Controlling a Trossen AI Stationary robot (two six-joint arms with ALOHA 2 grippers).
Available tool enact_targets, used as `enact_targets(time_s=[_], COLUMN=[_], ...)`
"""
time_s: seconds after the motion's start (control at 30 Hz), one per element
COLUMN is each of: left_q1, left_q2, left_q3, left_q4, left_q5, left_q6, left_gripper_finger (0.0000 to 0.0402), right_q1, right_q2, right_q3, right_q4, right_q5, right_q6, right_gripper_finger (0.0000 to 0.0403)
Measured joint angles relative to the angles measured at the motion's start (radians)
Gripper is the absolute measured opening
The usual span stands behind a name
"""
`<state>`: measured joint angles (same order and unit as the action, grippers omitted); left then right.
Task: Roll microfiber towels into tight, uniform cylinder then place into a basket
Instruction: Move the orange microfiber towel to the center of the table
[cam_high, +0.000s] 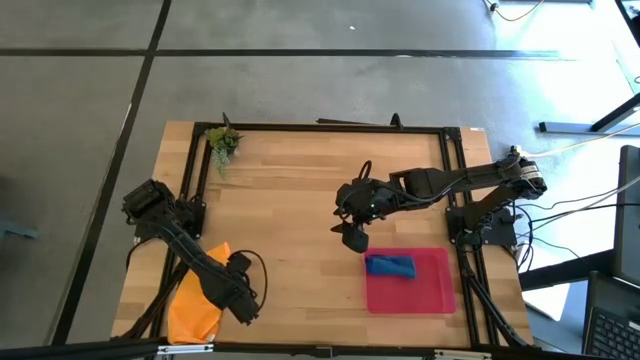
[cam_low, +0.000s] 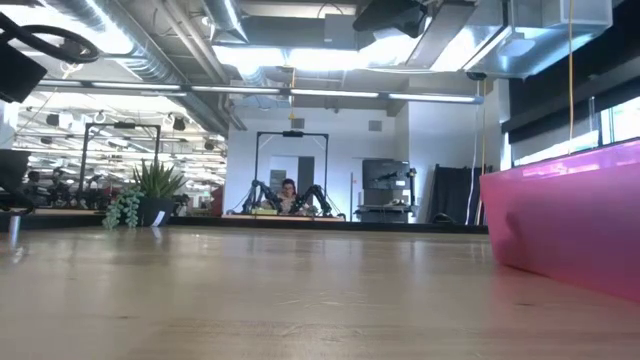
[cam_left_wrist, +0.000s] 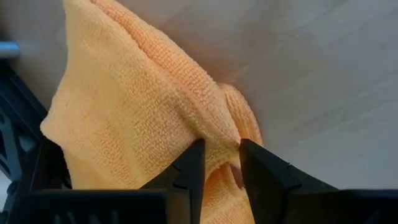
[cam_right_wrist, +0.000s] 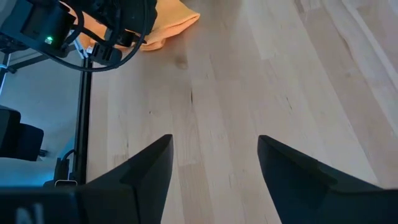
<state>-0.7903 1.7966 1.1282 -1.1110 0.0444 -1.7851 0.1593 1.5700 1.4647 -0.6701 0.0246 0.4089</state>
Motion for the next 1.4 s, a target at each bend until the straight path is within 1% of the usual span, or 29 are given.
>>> enact_targets(time_s=[0.1, 0.27, 0.47, 0.6, 0.73, 0.87, 1.03, 1.2, 1.33, 1.4], left_q1=[0.000, 0.001, 0.005, 0.007, 0.007, 0.010, 0.036, 0.073, 0.096, 0.102], left_q2=[0.000, 0.000, 0.000, -0.016, -0.031, -0.031, -0.031, -0.031, -0.031, -0.031], left_q3=[0.000, 0.000, 0.000, -0.001, -0.001, -0.001, -0.001, -0.001, -0.001, -0.001], left_q4=[-0.001, -0.003, 0.004, 0.004, 0.003, 0.003, 0.003, 0.002, -0.001, -0.013], left_q5=[0.000, -0.007, -0.005, -0.001, 0.011, 0.018, 0.094, 0.107, 0.134, 0.150], left_q6=[0.007, 0.008, 0.008, 0.011, 0.062, 0.071, 0.159, 0.297, 0.378, 0.377], left_gripper_finger=[0.0067, 0.0010, 0.0001, 0.0000, 0.0001, 0.0004, 0.0037, 0.0071, 0.0078, 0.0076], right_q1=[0.000, 0.000, 0.000, 0.000, 0.000, 0.000, 0.000, 0.000, 0.000, -0.001], right_q2=[0.000, 0.000, 0.000, 0.000, 0.000, 0.000, 0.001, 0.001, 0.001, 0.001], right_q3=[0.000, 0.000, 0.000, 0.000, 0.000, 0.000, 0.000, 0.000, 0.000, 0.000], right_q4=[0.000, 0.000, 0.000, 0.000, 0.000, 0.021, 0.049, 0.059, 0.076, 0.086], right_q5=[0.000, 0.000, 0.000, 0.000, 0.000, 0.000, 0.000, 0.000, 0.000, 0.000], right_q6=[0.000, 0.000, 0.000, 0.001, 0.006, 0.005, 0.005, 0.005, 0.005, 0.005], right_gripper_finger=[0.0234, 0.0234, 0.0234, 0.0234, 0.0234, 0.0234, 0.0234, 0.0234, 0.0234, 0.0234])
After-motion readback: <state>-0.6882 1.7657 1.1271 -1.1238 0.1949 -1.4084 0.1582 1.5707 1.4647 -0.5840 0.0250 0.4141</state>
